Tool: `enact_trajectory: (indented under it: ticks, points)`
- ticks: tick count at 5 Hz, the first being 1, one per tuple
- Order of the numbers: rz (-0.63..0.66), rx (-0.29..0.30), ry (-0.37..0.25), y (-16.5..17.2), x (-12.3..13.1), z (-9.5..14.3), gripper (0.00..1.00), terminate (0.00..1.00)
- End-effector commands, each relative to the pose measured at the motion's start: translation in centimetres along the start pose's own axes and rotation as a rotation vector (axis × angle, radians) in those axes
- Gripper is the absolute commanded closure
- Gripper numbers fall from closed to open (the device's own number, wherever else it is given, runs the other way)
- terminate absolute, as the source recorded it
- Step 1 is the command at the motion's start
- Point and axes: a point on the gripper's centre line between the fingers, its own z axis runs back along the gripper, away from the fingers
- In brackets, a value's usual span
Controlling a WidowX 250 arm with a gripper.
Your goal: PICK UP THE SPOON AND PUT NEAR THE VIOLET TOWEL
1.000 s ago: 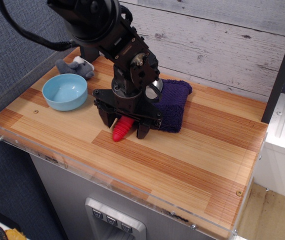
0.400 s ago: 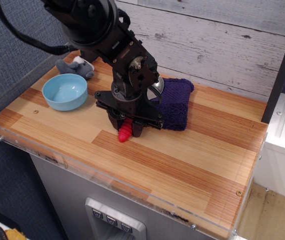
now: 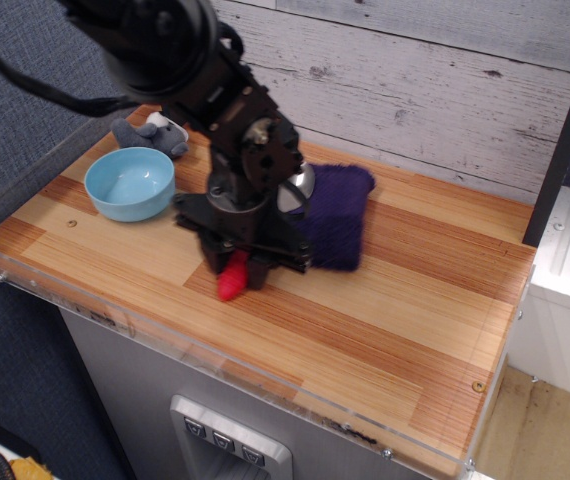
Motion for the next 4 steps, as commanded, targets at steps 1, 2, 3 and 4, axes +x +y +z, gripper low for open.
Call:
enact_trajectory:
  ticks: [1,2,3,4]
  points:
    - [0.072,0.063,-0.233,2.8,3.4,8.0,1.0,0.0]
    - [0.066,0.036,-0.271,2.5,3.8,9.8,1.0,0.0]
    - [-0.052,-0.057,-0.269,-0.2,4.0,10.1,1.0,0.0]
    - [-0.156,-0.136,-0.27,-4.3,3.6,10.8,1.0,0.0]
